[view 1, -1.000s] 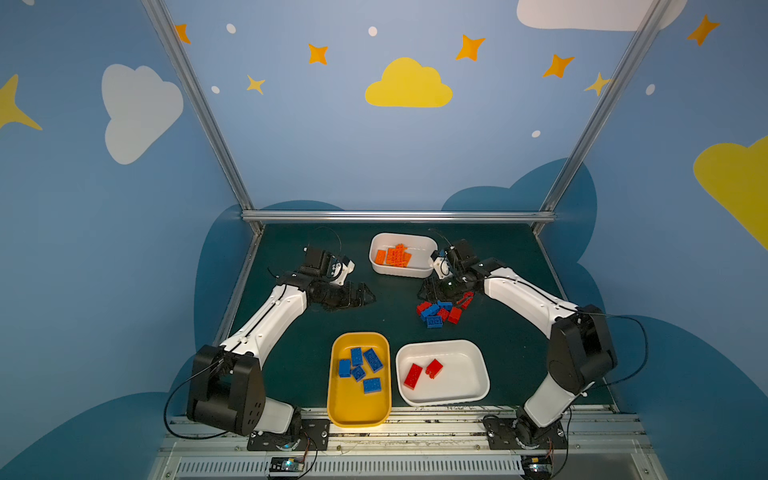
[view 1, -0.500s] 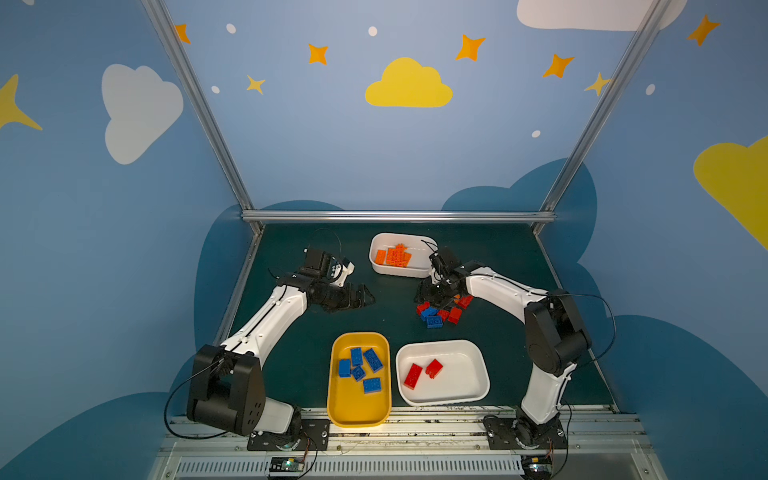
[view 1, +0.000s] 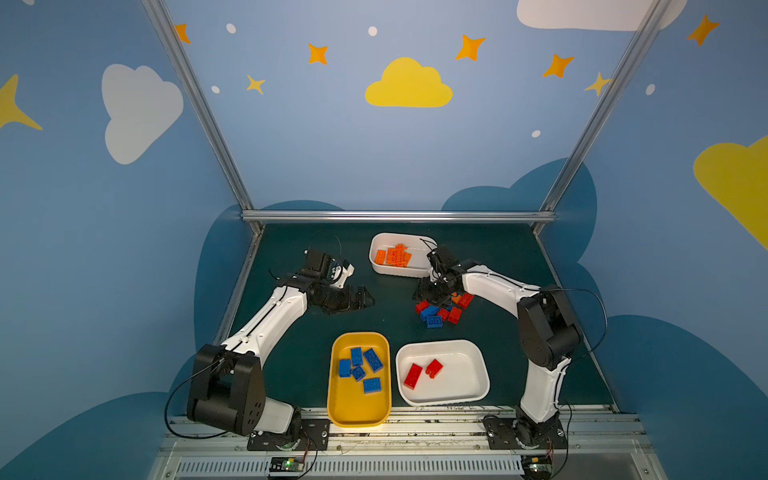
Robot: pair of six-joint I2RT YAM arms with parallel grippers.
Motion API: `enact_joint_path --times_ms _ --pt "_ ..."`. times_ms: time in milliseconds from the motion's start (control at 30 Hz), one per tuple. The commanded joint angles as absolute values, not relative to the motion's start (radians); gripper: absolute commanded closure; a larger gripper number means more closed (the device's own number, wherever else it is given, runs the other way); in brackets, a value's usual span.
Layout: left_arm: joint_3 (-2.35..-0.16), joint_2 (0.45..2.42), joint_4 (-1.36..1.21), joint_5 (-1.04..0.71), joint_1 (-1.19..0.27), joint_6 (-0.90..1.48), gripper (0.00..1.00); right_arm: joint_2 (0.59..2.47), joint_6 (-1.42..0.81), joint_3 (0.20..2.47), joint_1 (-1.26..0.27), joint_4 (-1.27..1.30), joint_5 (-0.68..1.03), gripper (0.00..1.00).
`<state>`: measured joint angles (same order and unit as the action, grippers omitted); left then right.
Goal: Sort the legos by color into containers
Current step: 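Move the right gripper back over a red brick on the pile, then lower the right gripper around the red brick and close it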
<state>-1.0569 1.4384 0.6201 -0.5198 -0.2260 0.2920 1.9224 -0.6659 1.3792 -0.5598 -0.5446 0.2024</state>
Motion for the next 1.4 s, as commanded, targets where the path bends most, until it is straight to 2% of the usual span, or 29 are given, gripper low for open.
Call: enact_joint_path --times_ms 0,267,767,1200,1367 --pt "-1.049 1.429 0.629 -0.521 -0.222 0.277 0.00 1.958 -0.674 1.405 -0.560 -0.561 0.192 0.37" --pt "-1.046 1.432 0.626 -0.525 -0.222 0.278 0.00 1.983 -0.679 1.447 -0.576 -0.635 0.138 0.36" --pt "-1.026 1.435 0.612 -0.525 -0.222 0.284 0.00 1.888 -0.723 1.327 -0.594 -0.549 0.086 0.40" --pt "-1.019 1.426 0.607 -0.523 -0.222 0.289 0.00 2.001 -0.761 1.434 -0.615 -0.591 0.066 0.43" --pt "-1.009 1.417 0.604 -0.520 -0.222 0.294 0.00 2.049 -0.743 1.490 -0.635 -0.632 0.010 0.47"
